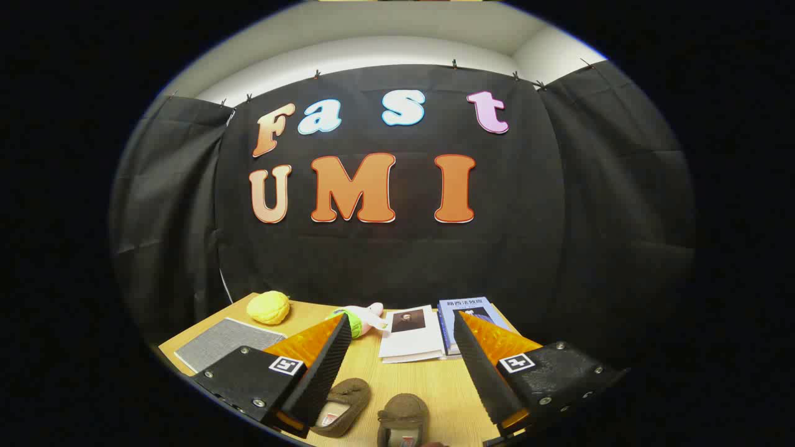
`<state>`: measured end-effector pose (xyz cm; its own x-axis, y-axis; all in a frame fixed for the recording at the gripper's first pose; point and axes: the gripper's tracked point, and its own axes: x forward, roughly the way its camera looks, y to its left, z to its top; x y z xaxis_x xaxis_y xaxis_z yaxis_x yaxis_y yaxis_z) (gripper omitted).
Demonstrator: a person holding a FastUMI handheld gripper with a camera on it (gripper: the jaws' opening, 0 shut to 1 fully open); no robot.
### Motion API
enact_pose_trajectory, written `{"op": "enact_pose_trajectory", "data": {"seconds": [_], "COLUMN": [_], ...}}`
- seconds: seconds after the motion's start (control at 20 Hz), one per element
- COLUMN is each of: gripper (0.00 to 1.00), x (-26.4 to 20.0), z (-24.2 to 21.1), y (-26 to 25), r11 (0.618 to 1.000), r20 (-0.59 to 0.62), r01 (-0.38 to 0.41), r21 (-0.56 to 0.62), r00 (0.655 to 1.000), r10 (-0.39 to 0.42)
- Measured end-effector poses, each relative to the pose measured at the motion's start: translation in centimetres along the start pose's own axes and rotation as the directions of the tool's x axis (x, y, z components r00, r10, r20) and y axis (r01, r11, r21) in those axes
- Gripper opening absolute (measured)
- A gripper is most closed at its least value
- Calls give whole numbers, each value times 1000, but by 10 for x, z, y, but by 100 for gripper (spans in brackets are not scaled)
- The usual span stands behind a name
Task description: Open the storage box then place both shoes into the box .Put the left shoe in first, then the right shoe, with the right side of both shoes facing outward in a uniform manner.
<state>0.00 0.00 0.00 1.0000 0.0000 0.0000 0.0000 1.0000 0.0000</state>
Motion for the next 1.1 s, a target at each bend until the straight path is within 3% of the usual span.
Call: {"op": "enact_pose_trajectory", "data": {"seconds": [0.6, 0.95, 1.1], "gripper": [99, 99, 99], "x": [3, 4, 5], "z": [24, 24, 21], "y": [-6, 3, 17], "r11": [998, 999, 999], "r20": [57, 54, 48], "r01": [37, 12, -39], "r21": [-49, -37, -7], "r00": [998, 998, 998], "r10": [-34, -10, 40]}}
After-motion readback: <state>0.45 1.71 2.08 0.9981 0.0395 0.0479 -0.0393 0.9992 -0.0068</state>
